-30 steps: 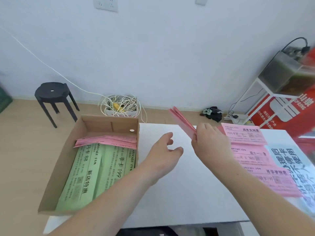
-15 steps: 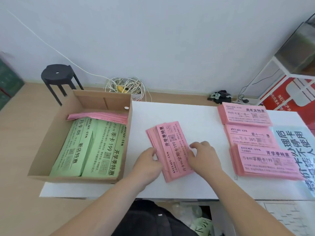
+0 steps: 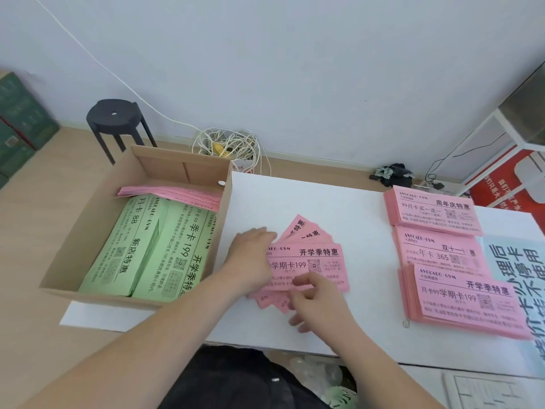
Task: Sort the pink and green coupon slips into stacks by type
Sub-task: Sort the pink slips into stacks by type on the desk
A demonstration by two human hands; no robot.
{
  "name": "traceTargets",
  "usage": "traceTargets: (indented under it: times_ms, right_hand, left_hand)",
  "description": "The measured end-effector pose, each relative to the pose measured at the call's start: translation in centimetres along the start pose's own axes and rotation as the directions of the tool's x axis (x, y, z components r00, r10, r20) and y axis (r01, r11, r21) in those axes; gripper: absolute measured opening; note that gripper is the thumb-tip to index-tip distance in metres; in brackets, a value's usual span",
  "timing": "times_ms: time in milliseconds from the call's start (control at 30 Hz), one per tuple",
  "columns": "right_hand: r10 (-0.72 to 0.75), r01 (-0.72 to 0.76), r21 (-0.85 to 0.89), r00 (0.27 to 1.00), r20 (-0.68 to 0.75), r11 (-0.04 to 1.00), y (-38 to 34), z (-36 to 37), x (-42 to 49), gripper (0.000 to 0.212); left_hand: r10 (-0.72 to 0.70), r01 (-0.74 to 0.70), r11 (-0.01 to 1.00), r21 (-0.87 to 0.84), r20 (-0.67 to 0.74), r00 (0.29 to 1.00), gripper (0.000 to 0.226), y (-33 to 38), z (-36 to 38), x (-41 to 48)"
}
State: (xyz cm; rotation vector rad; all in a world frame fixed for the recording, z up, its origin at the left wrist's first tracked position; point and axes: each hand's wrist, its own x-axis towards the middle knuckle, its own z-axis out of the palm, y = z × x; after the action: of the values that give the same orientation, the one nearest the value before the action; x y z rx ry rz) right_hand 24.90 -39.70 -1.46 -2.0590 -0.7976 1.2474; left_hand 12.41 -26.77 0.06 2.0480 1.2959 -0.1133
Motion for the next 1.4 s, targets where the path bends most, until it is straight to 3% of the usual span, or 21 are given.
traceTargets:
  times_ms: [67, 100, 167, 200, 333, 467, 567, 633, 733, 967, 1100, 1200, 1267, 1400]
  right_hand:
    - [-0.177, 0.148, -0.396, 0.983, -0.039, 0.906, -0.1, -1.8, 0.6, 0.021]
    - [-0.281, 0.216, -0.6, 0.959, -0.015, 0.77, -0.2, -2.6, 1.0, 0.029]
    - [-0.388, 0.301, -0.804, 0.917, 0.095, 0.514, -0.6, -3.5, 2.1, 0.047]
    - [-0.372, 0.313, -0.832, 0.918, 0.14, 0.458, -0.7, -3.9, 2.7, 0.055]
    - [-0.236, 0.279, -0.848, 0.953, 0.188, 0.451, -1.4, -4.2, 4.3, 0.067]
    - [-0.223, 0.325, -0.838, 0.942, 0.249, 0.438, -3.0, -4.8, 5.4, 0.086]
    - [-0.343, 0.465, -0.778, 0.876, 0.338, 0.422, -4.5, -5.5, 8.4, 0.065]
    - [-0.318, 0.536, -0.772, 0.839, 0.442, 0.341, -5.1, -5.4, 10.4, 0.058]
    - [-0.262, 0.566, -0.746, 0.825, 0.502, 0.353, -4.9, -4.6, 12.2, 0.057]
    - [-0.332, 0.446, -0.845, 0.877, 0.348, 0.294, -4.1, -6.5, 11.1, 0.06]
    - [-0.186, 0.31, -0.856, 0.949, 0.254, 0.415, -5.1, -7.2, 9.1, 0.102]
    - [-0.117, 0.26, -0.9, 0.965, 0.233, 0.35, -5.0, -7.4, 7.7, 0.116]
    - [-0.172, 0.283, -0.899, 0.956, 0.237, 0.335, -4.5, -7.0, 6.7, 0.106]
    - [-0.312, 0.329, -0.897, 0.921, 0.235, 0.296, -2.9, -4.9, 4.9, 0.038]
  left_hand:
    - [-0.021, 0.022, 0.997, 0.069, -0.022, 1.0, 0.065, -0.8, 0.5, -0.3]
    - [-0.027, 0.028, 0.998, 0.063, -0.015, 1.0, 0.064, -1.3, 1.1, -0.5]
    - [-0.012, 0.012, 1.0, 0.01, -0.026, 1.0, 0.063, -2.1, 2.2, -1.0]
    - [0.012, -0.012, 1.0, -0.004, -0.073, 0.997, 0.066, -2.4, 2.6, -1.2]
    - [0.054, -0.047, 0.998, 0.033, -0.246, 0.968, 0.086, -3.1, 3.7, -1.9]
    - [0.028, -0.006, 0.994, 0.109, -0.2, 0.979, 0.109, -3.6, 5.2, -3.6]
    - [0.064, -0.029, 0.963, 0.266, -0.124, 0.99, 0.125, -3.0, 6.5, -2.9]
    - [0.077, -0.05, 0.957, 0.287, -0.083, 0.994, 0.129, -2.2, 6.9, -1.9]
    - [0.087, -0.067, 0.954, 0.293, -0.057, 0.995, 0.125, -2.1, 6.5, -0.5]
    - [0.036, -0.039, 0.917, 0.397, 0.015, 0.999, 0.122, -2.1, 2.1, 2.1]
    - [0.072, -0.094, 0.882, 0.461, 0.064, 0.995, 0.129, -1.0, 1.0, 3.9]
    - [0.101, -0.133, 0.904, 0.407, 0.099, 0.99, 0.128, -0.2, 1.0, 3.5]
    - [0.055, -0.077, 0.958, 0.275, 0.085, 0.995, 0.125, -0.6, 1.7, 2.2]
    - [-0.009, -0.005, 0.99, -0.142, -0.099, 0.995, 0.088, -3.0, 3.9, -0.2]
